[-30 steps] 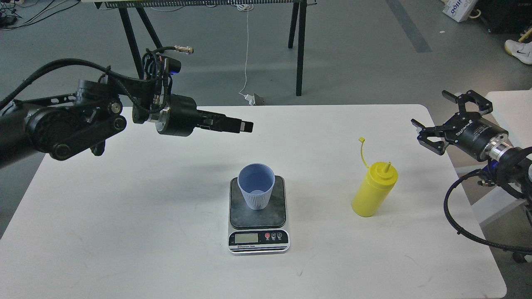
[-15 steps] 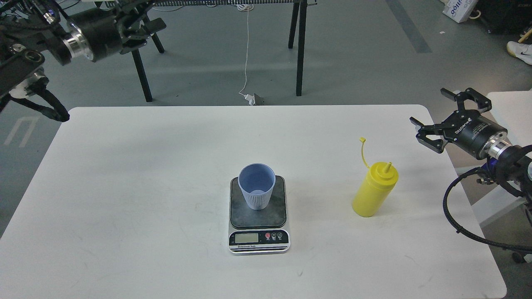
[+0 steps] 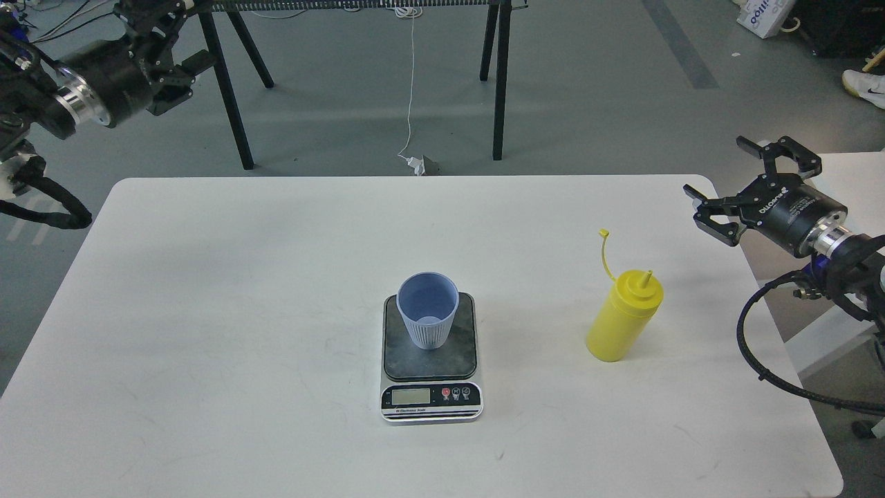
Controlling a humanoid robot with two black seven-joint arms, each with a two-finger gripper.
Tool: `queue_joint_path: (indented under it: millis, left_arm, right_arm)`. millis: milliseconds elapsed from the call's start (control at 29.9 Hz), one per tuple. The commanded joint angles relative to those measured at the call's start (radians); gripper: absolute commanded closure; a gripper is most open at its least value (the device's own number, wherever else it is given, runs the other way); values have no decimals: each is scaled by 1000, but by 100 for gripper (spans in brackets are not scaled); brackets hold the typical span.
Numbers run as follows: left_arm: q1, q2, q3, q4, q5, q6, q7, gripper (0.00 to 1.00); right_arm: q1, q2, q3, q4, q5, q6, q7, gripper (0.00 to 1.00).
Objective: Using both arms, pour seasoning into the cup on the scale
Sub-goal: 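Open the left gripper and withdraw it away from the cup, then lower the right gripper toward the base of the yellow bottle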
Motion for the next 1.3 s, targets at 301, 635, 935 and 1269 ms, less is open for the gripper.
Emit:
queue_joint_path:
  millis: [301, 635, 935, 1269]
  left_arm:
    - [14, 10, 2, 29, 0, 0, 0, 6]
    - [32, -7, 8, 42, 4, 0, 0, 6]
    - [40, -10, 12, 43, 9, 0, 0, 5]
    - [60, -12, 11, 43, 10, 0, 0, 5]
  right_arm:
    - [-118, -127, 121, 87, 259, 0, 0, 1]
    - [-423, -158, 122, 300, 448, 0, 0, 1]
    - [-716, -153, 101, 578, 445, 0, 0, 1]
    - [-769, -89, 36, 560, 434, 0, 0, 1]
